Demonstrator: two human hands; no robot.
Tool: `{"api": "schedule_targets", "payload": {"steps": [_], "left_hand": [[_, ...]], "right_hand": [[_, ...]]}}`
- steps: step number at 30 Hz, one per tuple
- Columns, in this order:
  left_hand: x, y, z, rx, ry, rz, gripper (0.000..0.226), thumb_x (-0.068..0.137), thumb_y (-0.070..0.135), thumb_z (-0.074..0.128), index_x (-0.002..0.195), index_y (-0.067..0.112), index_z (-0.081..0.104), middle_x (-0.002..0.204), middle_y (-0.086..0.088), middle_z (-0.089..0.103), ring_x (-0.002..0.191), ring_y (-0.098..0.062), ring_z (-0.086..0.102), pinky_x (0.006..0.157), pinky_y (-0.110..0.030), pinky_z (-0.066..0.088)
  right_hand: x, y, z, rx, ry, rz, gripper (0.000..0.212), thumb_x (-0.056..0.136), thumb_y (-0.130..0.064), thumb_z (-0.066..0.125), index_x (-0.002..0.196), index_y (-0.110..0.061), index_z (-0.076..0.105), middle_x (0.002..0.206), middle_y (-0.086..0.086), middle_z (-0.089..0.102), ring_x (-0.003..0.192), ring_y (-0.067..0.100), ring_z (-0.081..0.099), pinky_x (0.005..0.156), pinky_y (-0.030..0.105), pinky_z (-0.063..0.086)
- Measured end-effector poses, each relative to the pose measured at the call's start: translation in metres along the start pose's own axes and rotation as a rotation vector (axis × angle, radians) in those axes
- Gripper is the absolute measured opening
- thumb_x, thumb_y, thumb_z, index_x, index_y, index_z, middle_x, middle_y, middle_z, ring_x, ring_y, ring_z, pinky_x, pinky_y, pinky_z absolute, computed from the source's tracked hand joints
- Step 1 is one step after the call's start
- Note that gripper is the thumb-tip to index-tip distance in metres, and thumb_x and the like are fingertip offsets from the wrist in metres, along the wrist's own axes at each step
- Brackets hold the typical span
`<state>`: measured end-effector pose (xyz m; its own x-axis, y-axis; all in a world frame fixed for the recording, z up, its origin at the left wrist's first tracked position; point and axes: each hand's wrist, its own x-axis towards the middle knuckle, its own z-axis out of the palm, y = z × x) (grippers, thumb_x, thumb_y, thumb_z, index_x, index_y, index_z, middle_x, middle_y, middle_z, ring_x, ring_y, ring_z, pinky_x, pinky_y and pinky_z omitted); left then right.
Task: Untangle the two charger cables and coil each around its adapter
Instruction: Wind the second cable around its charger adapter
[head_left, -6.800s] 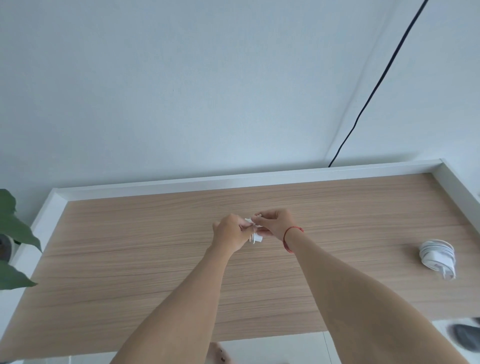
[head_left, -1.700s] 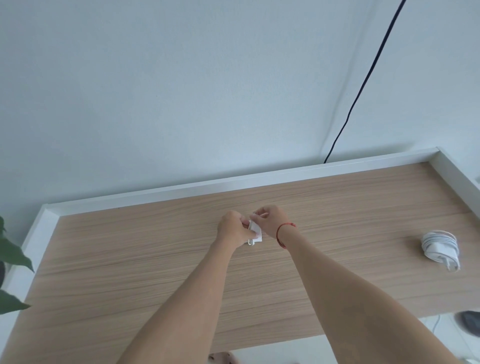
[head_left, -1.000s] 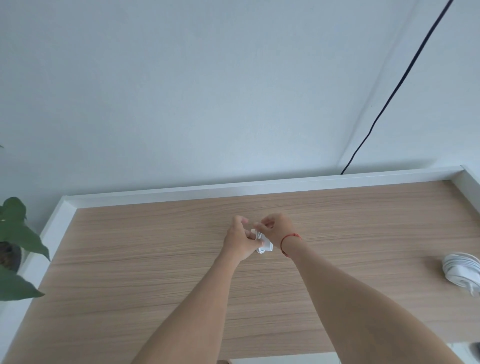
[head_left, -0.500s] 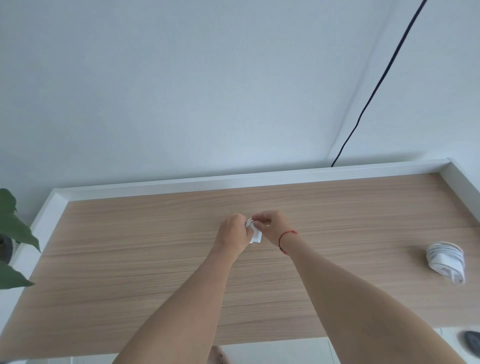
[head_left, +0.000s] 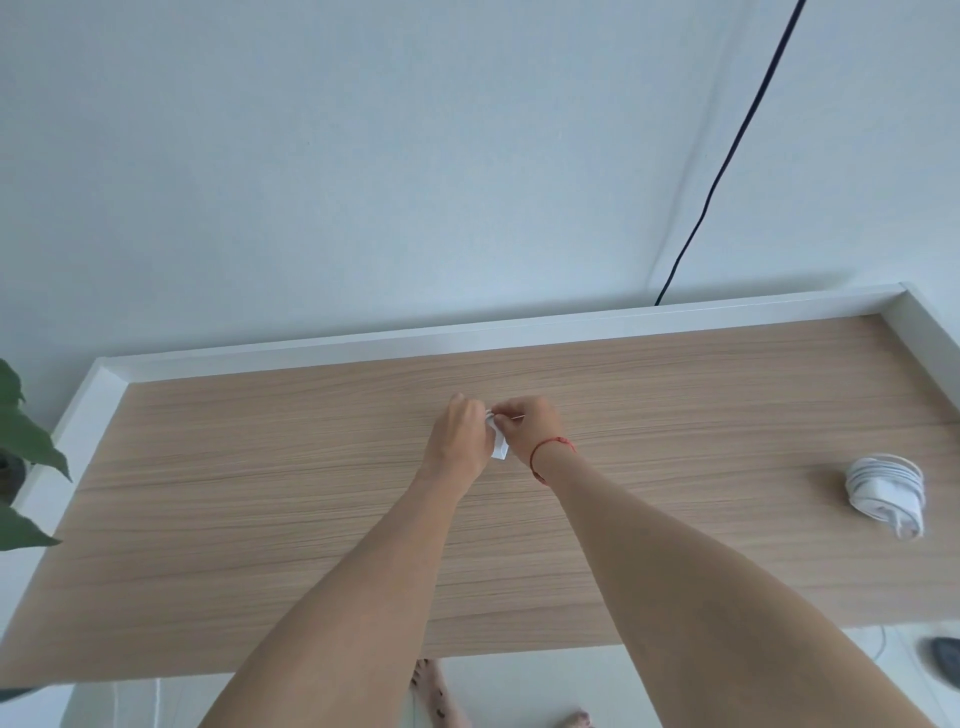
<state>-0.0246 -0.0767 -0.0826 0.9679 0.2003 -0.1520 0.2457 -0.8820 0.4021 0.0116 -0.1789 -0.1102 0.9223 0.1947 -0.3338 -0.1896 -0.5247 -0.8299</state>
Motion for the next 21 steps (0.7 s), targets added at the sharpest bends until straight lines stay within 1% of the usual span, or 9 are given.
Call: {"api": "schedule_targets", "payload": {"steps": [6, 8, 10, 11, 13, 14, 17, 19, 21], "left_hand": [[0.002, 0.015, -0.012, 0.086, -0.087, -0.058, 0.016, 0.087, -0.002, 0.044, 0.091, -0.008, 0.058, 0.101, -0.024, 0.061, 0.094, -0.04, 0.059, 0.066, -0.035, 0.035], [0.004, 0.017, -0.015, 0.113, -0.107, -0.068, 0.011, 0.087, -0.001, 0.046, 0.081, -0.003, 0.054, 0.099, -0.023, 0.063, 0.093, -0.04, 0.06, 0.065, -0.036, 0.036], [0.005, 0.014, -0.015, 0.126, -0.105, -0.074, 0.021, 0.088, 0.002, 0.048, 0.067, 0.005, 0.042, 0.098, -0.022, 0.064, 0.092, -0.04, 0.06, 0.064, -0.036, 0.037], [0.006, 0.012, -0.014, 0.117, -0.105, -0.066, 0.022, 0.088, 0.003, 0.049, 0.067, 0.006, 0.042, 0.097, -0.022, 0.064, 0.091, -0.04, 0.059, 0.064, -0.036, 0.037], [0.005, 0.006, -0.012, 0.075, -0.103, -0.044, 0.013, 0.088, 0.007, 0.05, 0.077, 0.0, 0.053, 0.093, -0.019, 0.064, 0.088, -0.038, 0.06, 0.063, -0.035, 0.039], [0.006, 0.001, -0.01, 0.032, -0.097, -0.039, 0.013, 0.087, 0.009, 0.052, 0.082, -0.002, 0.058, 0.09, -0.017, 0.065, 0.087, -0.037, 0.06, 0.063, -0.035, 0.042], [0.008, -0.011, -0.006, -0.167, -0.092, -0.033, 0.015, 0.084, 0.01, 0.058, 0.087, 0.001, 0.07, 0.085, -0.012, 0.071, 0.084, -0.029, 0.066, 0.073, -0.04, 0.055], [0.008, -0.013, -0.006, -0.289, -0.066, -0.068, 0.015, 0.084, 0.008, 0.062, 0.095, 0.003, 0.072, 0.09, -0.01, 0.072, 0.084, -0.022, 0.068, 0.079, -0.036, 0.057], [0.008, -0.013, -0.007, -0.331, -0.046, -0.093, 0.019, 0.085, 0.008, 0.065, 0.102, 0.004, 0.071, 0.095, -0.008, 0.07, 0.083, -0.018, 0.064, 0.081, -0.03, 0.055]], "right_hand": [[0.0, 0.003, 0.001, 0.022, -0.004, 0.027, 0.024, 0.091, -0.005, 0.054, 0.104, -0.011, 0.074, 0.105, 0.006, 0.071, 0.102, 0.02, 0.064, 0.08, 0.022, 0.044], [0.001, 0.004, 0.002, 0.027, -0.004, 0.028, 0.024, 0.09, -0.005, 0.054, 0.103, -0.011, 0.073, 0.106, 0.005, 0.071, 0.103, 0.02, 0.064, 0.082, 0.023, 0.045], [0.0, 0.005, 0.002, 0.054, 0.009, 0.028, 0.024, 0.09, -0.004, 0.054, 0.104, -0.009, 0.073, 0.108, 0.006, 0.071, 0.103, 0.021, 0.064, 0.085, 0.025, 0.047], [-0.001, 0.005, 0.001, 0.065, 0.02, 0.032, 0.024, 0.09, -0.003, 0.054, 0.105, -0.008, 0.072, 0.109, 0.007, 0.07, 0.104, 0.021, 0.064, 0.088, 0.027, 0.048], [0.0, 0.006, 0.002, 0.084, 0.026, 0.031, 0.023, 0.09, -0.003, 0.055, 0.106, -0.007, 0.072, 0.11, 0.008, 0.07, 0.104, 0.021, 0.064, 0.091, 0.029, 0.049], [0.001, 0.008, 0.003, 0.095, 0.024, 0.028, 0.022, 0.09, -0.003, 0.056, 0.106, -0.007, 0.072, 0.109, 0.007, 0.07, 0.104, 0.021, 0.064, 0.091, 0.03, 0.05], [0.001, 0.01, 0.002, 0.126, 0.031, 0.01, 0.021, 0.09, -0.003, 0.057, 0.103, -0.007, 0.072, 0.105, 0.006, 0.071, 0.096, 0.017, 0.065, 0.089, 0.03, 0.052], [0.0, 0.011, 0.002, 0.15, 0.041, 0.003, 0.02, 0.09, -0.004, 0.057, 0.103, -0.006, 0.072, 0.104, 0.005, 0.071, 0.091, 0.014, 0.063, 0.083, 0.026, 0.051], [-0.002, 0.011, 0.003, 0.166, 0.042, 0.008, 0.02, 0.09, -0.004, 0.056, 0.103, -0.007, 0.072, 0.104, 0.004, 0.071, 0.09, 0.013, 0.062, 0.079, 0.024, 0.049]]}}
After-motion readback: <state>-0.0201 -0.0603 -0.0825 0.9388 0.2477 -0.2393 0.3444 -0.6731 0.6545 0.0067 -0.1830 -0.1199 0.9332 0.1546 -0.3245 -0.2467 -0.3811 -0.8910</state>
